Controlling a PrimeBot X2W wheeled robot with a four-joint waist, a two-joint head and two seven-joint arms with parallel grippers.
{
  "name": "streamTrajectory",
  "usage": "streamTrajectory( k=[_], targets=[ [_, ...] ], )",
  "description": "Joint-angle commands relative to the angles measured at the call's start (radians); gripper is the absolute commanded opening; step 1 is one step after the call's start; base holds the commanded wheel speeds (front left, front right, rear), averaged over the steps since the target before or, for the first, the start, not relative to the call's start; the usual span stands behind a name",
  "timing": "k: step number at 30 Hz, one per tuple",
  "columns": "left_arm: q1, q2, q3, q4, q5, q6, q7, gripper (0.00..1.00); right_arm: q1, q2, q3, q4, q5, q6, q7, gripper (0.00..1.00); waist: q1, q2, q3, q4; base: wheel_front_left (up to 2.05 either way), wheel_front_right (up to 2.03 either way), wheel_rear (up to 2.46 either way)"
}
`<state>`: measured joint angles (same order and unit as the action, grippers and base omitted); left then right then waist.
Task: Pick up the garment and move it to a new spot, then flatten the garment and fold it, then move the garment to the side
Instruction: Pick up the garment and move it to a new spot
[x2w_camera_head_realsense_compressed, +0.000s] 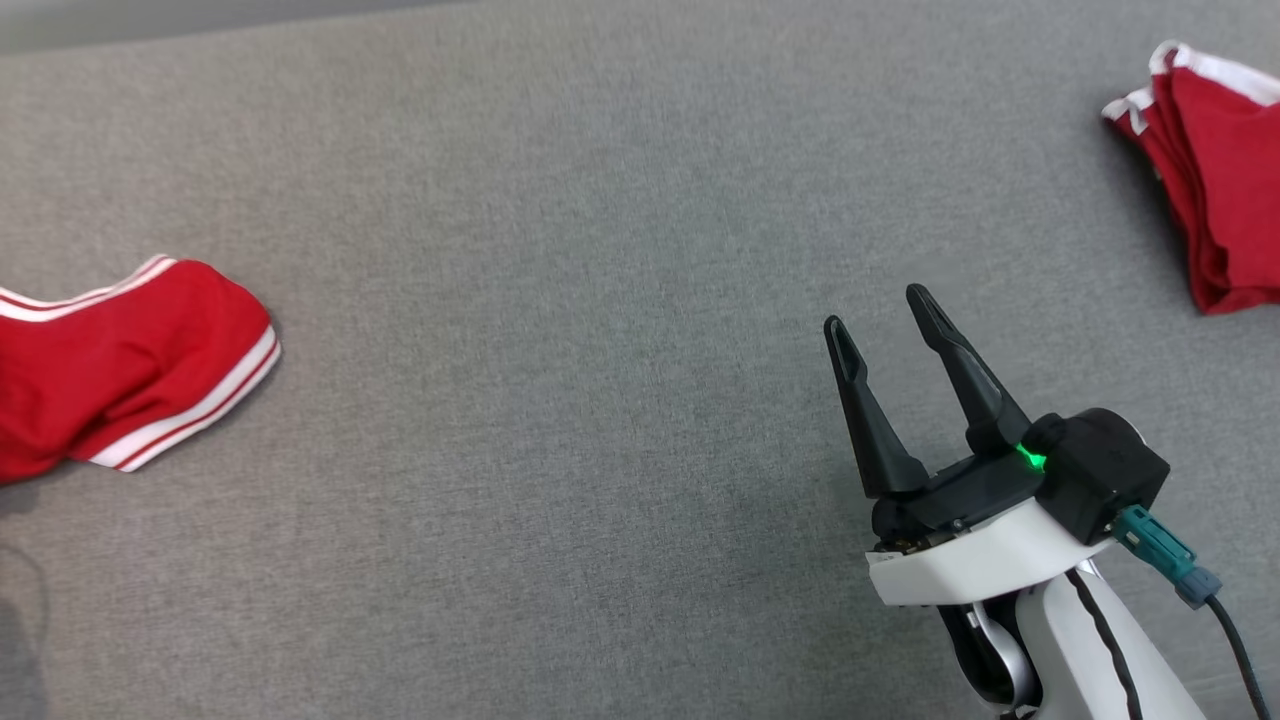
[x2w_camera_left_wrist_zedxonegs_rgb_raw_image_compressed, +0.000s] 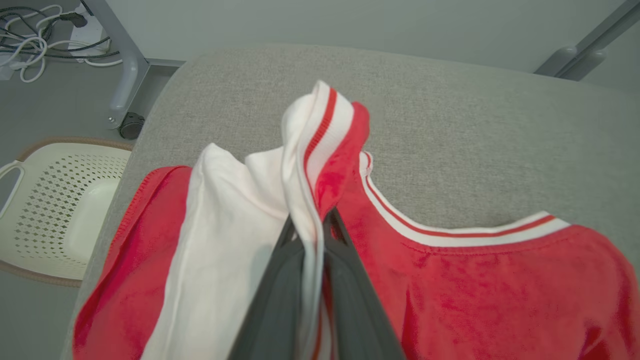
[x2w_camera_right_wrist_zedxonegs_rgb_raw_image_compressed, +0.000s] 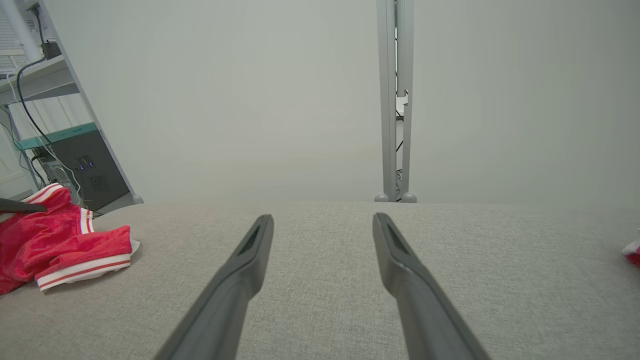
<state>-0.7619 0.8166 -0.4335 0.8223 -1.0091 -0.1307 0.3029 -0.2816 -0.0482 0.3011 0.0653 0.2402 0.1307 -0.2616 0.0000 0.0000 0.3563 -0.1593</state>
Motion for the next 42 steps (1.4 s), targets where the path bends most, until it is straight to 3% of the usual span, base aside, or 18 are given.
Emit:
streamTrajectory(
  k=[1,6,14,23,28,34,42],
  targets=[
    [-0.012,0.005,-0.017,-0.023,-0.009,0.0,-0.008,0.0,0.009,-0.005,-0.007,0.005,0.007,0.0,-0.005,1.0,0.0,0.0,-0.053,0.013,0.0,0.0,0.0],
    [-0.019,0.009,-0.098,-0.103,0.008,0.0,-0.039,0.0,0.035,-0.005,-0.029,0.024,0.012,0.0,-0.005,1.0,0.0,0.0,-0.136,0.02,0.0,0.0,0.0],
    [-0.028,-0.04,-0.142,-0.183,0.021,0.007,-0.065,0.0,0.077,-0.005,-0.059,0.039,0.02,0.0,-0.005,1.0,0.0,0.0,-0.242,0.006,0.0,0.0,0.0],
    [-0.005,-0.109,-0.146,-0.364,0.044,0.09,-0.125,0.0,0.107,-0.005,-0.092,0.036,0.025,0.0,-0.005,1.0,0.0,0.0,-0.3,-0.046,0.0,0.0,0.0],
    [0.025,-0.181,-0.172,-0.475,0.064,0.147,-0.165,0.0,0.11,-0.005,-0.103,0.03,0.021,0.0,-0.005,1.0,0.0,0.0,-0.3,-0.075,0.0,0.0,0.0],
    [0.085,-0.311,-0.225,-0.56,0.083,0.201,-0.228,0.0,0.114,-0.004,-0.103,0.023,0.024,0.0,-0.005,1.0,0.0,0.0,-0.281,-0.108,0.0,0.0,0.0],
    [0.126,-0.461,-0.316,-0.548,0.141,0.211,-0.321,0.0,0.116,-0.004,-0.114,0.01,0.02,0.0,-0.005,1.0,0.0,0.0,-0.248,-0.129,0.0,0.0,0.0]
  ],
)
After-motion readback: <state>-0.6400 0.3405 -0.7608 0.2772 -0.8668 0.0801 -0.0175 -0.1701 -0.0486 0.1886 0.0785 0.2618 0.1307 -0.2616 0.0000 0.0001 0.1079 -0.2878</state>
